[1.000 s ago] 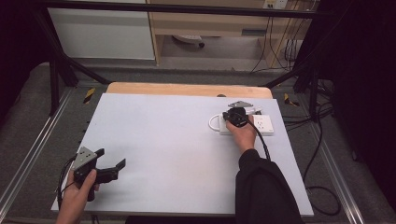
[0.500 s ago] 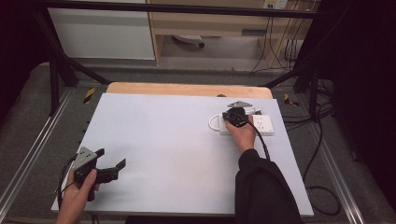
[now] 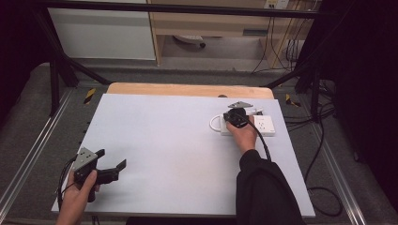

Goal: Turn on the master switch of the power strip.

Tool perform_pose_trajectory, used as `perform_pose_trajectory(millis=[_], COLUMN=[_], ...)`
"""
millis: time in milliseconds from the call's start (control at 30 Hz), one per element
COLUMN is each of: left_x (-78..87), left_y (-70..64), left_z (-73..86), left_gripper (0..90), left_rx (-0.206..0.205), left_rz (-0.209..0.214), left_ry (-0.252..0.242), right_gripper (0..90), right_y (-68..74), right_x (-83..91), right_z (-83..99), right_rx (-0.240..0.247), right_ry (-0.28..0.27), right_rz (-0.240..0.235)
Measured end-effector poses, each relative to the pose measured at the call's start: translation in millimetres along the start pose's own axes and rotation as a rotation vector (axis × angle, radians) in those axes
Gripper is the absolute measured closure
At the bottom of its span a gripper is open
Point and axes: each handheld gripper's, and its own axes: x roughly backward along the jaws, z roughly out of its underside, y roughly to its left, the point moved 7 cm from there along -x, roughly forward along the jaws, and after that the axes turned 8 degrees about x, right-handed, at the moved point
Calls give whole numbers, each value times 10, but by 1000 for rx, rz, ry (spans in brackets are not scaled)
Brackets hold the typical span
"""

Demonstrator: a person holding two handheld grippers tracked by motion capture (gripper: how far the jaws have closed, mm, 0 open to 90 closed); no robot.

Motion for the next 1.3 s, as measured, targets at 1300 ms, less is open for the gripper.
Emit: perform_pose_trajectory(millis=[1300], left_x=[-1], left_y=[-12], left_z=[-1], left_gripper=[58], left_rx=[-4], left_rz=[1], left_ry=[0], right_gripper=[900], right_y=[53], right_x=[-10], right_z=[8], right_rx=[38], right_ry=[6], right_rz=[26])
